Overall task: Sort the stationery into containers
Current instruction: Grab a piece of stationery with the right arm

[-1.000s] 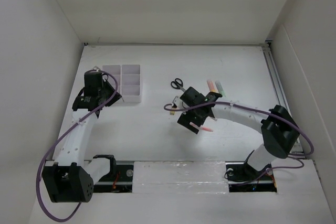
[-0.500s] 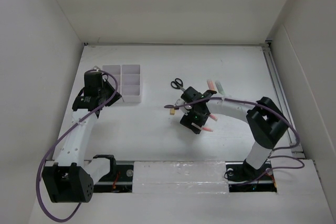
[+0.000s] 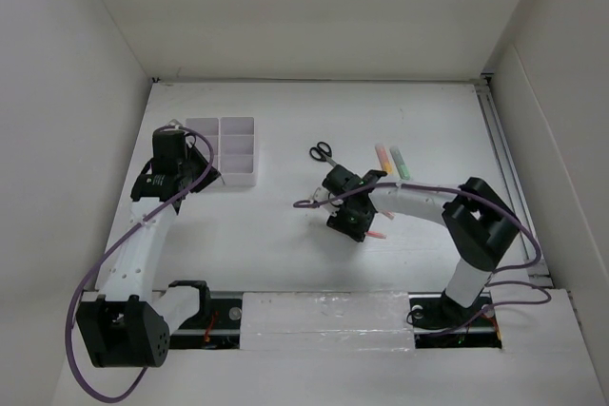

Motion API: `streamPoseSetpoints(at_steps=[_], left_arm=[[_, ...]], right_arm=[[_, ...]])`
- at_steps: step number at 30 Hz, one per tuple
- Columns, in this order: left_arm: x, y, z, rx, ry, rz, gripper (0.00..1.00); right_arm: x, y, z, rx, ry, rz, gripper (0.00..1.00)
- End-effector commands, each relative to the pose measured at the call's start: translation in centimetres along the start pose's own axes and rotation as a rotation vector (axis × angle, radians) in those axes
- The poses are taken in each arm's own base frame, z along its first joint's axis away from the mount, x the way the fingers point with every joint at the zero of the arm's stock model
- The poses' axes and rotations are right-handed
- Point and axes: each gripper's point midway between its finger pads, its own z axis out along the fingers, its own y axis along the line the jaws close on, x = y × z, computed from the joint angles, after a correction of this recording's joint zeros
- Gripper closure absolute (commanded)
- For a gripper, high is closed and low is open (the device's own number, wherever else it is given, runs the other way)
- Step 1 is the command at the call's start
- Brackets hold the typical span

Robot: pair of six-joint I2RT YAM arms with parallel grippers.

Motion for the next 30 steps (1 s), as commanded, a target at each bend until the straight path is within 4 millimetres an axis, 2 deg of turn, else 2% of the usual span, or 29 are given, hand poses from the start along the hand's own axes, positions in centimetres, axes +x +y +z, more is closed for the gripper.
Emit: streamPoseSetpoints(at_steps=[1, 4, 10, 11, 12, 16, 18, 20, 21, 23, 24, 25, 27, 30], left_arm=[[-0.4, -0.2, -0.2, 0.012, -0.020, 0.016, 1.00], [-0.4, -0.2, -0.2, 0.012, -0.020, 0.016, 1.00], [-0.5, -0.3, -0.4, 0.018, -0.028, 0.016, 1.00], [-0.5, -0.3, -0.4, 0.018, -0.028, 0.016, 1.00], [-0.5, -0.3, -0.4, 0.018, -0.028, 0.016, 1.00], [-0.5, -0.3, -0.4, 0.018, -0.028, 0.016, 1.00], [-0.6, -0.4, -0.6, 0.023, -0.035, 0.017, 1.00], [-0.6, -0.6, -0.9, 0.038, -0.036, 0.018, 1.00], [-0.8, -0.8, -0.9, 0.045, -0.044, 0.019, 1.00], [-0.8, -1.5, -1.2, 0.086, -0.039, 0.032, 1.00], [-0.7, -1.7, -1.3, 0.103, -0.045, 0.034, 1.00], [-0.6, -1.8, -1.3, 0.113, -0.039, 0.045, 1.00], [-0.8, -2.9, -1.7, 0.166, -0.048, 0.053, 1.00], [-1.1, -3.8, -2.1, 0.214, -0.057, 0.070, 1.00]], right_arm=[[0.8, 1.3, 1.8, -0.011, 0.045, -0.042, 0.54], [0.8, 1.6, 1.8, -0.012, 0.045, -0.042, 0.57], [0.8, 1.9, 2.0, -0.016, 0.053, -0.051, 0.74], [0.8, 1.9, 2.0, -0.016, 0.053, -0.051, 0.78], [1.0, 1.9, 2.3, -0.018, 0.064, -0.051, 0.98], [0.9, 2.3, 2.3, -0.011, 0.066, -0.071, 1.00], [-0.3, 2.8, 1.7, -0.029, 0.042, -0.074, 1.00], [-1.8, 3.7, 0.2, -0.063, -0.011, -0.061, 1.00], [-3.7, 3.9, -1.0, -0.063, -0.066, -0.065, 1.00], [-5.4, 4.5, -3.2, -0.068, -0.130, -0.049, 1.00], [-7.3, 5.0, -4.9, -0.066, -0.181, -0.032, 1.00], [-8.2, 5.2, -5.7, -0.066, -0.203, -0.041, 1.00], [-10.4, 5.1, -8.4, -0.046, -0.270, 0.011, 1.00], [-12.0, 4.5, -10.8, -0.006, -0.326, 0.133, 1.00]])
